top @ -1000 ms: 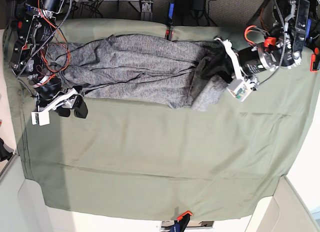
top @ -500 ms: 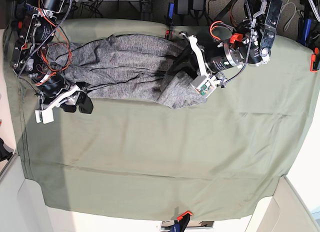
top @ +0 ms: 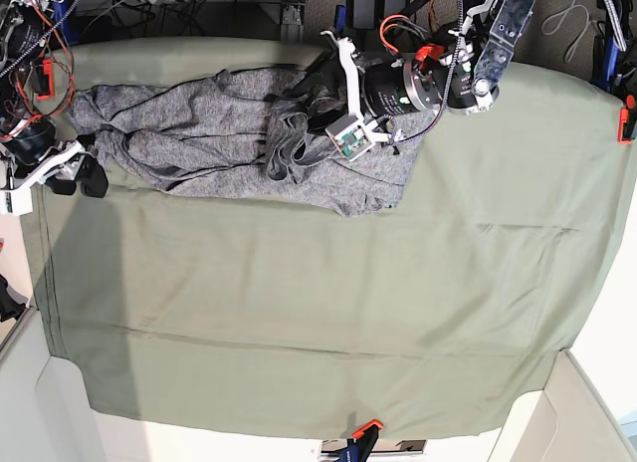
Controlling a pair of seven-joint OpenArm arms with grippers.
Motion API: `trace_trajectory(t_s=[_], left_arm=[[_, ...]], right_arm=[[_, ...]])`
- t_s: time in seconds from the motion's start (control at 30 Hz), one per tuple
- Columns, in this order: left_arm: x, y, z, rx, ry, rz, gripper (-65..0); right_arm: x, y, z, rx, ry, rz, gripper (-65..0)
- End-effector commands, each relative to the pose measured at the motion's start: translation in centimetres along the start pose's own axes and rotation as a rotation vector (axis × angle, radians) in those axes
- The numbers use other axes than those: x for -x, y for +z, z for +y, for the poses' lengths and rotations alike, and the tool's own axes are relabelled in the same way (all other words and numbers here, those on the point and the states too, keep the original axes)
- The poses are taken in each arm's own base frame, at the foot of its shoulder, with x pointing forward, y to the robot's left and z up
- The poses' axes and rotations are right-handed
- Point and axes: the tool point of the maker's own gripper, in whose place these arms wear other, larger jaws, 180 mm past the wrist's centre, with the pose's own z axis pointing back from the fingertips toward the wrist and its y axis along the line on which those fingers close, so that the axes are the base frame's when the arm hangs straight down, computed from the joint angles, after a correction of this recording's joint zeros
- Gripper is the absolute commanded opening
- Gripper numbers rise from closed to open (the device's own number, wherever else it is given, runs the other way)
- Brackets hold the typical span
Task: Fold the T-shirt properly
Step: 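Grasp the band's end with the left gripper and carry it toward the middle, then lay the carried end onto the shirt and release with the left gripper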
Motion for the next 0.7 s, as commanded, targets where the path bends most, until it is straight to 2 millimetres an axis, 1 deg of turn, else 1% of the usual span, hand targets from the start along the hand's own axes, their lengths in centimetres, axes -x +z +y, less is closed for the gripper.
trace_trajectory(t_s=[0.0,0.1,0.2,0.33,0.4,0.5,0.67], left_arm=[[-1.6,0.2,-0.3,0.017,-0.006,-0.059,-29.8],[-2.3,0.3,-0.8,0.039,0.006,-0.080,-29.8],[-3.5,0.7,-1.6,0.062,0.007,-0.118,-29.8],[-4.4,1.2,-3.2,0.147,-0.001,-0.155,-29.8],[-4.7,1.3,-3.7,0.178,0.008,-0.170,-29.8],[-4.7,1.3,-3.8,0.182,0.009,-0.173,-29.8],[-4.8,1.6,-3.1,0.160,0.011,-0.178,-29.8]], right_arm=[[-1.1,0.7,-0.2,-0.003,0.022,-0.034,-27.0],[0.7,1.4,-0.9,0.010,0.030,0.015,-27.0],[2.7,1.8,-1.0,0.014,0.017,0.054,-27.0],[4.3,2.2,-1.0,0.014,0.012,0.080,-27.0],[4.8,2.4,-1.2,0.021,0.010,0.087,-27.0],[4.9,2.4,-1.2,0.023,0.011,0.090,-27.0],[4.4,2.3,-1.6,0.041,0.020,0.055,-27.0]])
